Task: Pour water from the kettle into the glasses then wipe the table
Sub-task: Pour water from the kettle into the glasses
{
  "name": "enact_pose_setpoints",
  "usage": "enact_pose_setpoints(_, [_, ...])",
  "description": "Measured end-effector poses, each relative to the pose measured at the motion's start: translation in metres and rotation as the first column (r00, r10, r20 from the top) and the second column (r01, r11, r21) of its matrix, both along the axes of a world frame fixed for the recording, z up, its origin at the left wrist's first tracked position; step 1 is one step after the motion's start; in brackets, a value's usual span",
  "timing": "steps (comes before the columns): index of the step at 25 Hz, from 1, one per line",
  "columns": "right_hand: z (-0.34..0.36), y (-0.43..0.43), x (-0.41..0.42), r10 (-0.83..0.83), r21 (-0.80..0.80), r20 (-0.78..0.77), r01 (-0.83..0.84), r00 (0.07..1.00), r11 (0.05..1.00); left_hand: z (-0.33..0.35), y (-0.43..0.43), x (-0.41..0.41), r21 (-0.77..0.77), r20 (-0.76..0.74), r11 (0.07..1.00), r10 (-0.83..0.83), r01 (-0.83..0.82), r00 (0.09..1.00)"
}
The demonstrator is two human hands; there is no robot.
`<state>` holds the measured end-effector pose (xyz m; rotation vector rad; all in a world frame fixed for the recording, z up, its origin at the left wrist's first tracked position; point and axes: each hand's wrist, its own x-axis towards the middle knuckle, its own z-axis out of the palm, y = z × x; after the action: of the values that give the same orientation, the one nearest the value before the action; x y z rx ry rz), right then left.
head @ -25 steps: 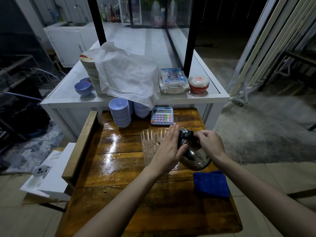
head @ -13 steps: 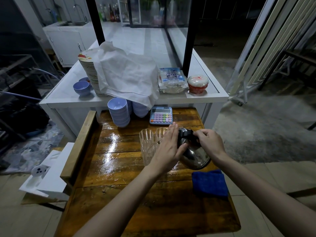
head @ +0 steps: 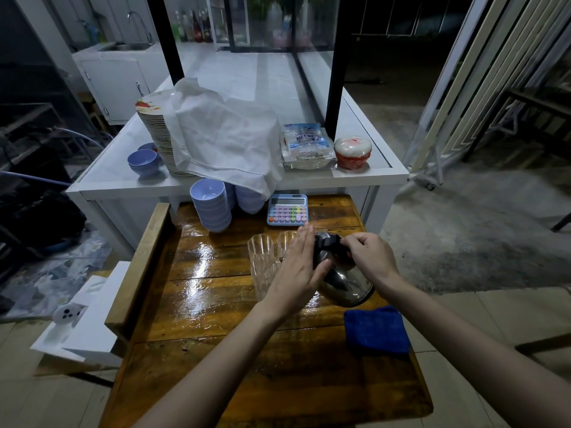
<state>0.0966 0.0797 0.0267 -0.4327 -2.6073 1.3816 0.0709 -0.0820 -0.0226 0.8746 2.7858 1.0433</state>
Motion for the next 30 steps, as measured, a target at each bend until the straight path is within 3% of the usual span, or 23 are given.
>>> enact_pose_setpoints(30, [0.0055,0.0026,-0.0058,0.007,0.084,-0.016,-0.005,1.0,0.996,-0.0013,-0.0001,-0.0061,0.03,0.002,0.999,-0.009,0.009,1.0])
